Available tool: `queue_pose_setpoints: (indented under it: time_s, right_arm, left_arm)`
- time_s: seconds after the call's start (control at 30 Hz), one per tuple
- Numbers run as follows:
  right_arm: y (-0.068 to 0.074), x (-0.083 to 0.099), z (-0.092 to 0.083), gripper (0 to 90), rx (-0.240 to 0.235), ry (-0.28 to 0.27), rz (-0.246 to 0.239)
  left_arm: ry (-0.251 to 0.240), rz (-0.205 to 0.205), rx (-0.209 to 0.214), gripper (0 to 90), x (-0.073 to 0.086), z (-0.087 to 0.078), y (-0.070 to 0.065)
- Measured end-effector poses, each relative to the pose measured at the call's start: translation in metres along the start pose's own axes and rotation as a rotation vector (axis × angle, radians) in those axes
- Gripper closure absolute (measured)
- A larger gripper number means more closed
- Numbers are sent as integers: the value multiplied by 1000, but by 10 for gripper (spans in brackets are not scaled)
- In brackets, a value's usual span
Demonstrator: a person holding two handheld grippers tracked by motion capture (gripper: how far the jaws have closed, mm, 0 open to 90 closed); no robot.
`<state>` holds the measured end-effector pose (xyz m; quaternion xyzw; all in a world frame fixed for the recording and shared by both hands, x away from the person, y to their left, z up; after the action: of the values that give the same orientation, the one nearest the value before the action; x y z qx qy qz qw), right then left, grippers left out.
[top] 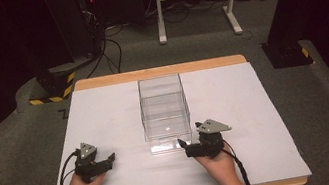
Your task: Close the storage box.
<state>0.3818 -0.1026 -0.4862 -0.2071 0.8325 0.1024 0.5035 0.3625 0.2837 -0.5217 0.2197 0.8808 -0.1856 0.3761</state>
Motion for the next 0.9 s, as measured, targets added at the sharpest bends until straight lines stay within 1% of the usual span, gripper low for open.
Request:
queue_pose_setpoints:
  time_s: [0.2, 0.37, 0.5, 0.9]
  right_arm:
    - [-4, -1, 5, 97, 5, 0, 11]
    - [-6, -2, 12, 98, 11, 12, 19]
    - [-7, -5, 16, 98, 19, 17, 20]
    - [-12, -12, 29, 98, 33, 27, 46]
  left_arm:
    - [1, 0, 0, 240, 0, 0, 0]
    - [1, 0, 0, 240, 0, 0, 0]
    - [1, 0, 0, 240, 0, 0, 0]
    - [1, 0, 0, 240, 0, 0, 0]
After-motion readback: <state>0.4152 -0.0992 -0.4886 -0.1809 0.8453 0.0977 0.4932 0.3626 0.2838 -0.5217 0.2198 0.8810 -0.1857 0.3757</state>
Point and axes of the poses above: each handheld gripper's, and its own axes: z roughly forward along the jaws, x roughly out of its underside, y roughly to its left, the point moved 2 cm from there along z, roughly forward along the jaws, and after that the axes turned 15 degrees about x, right-handed, at the moved point
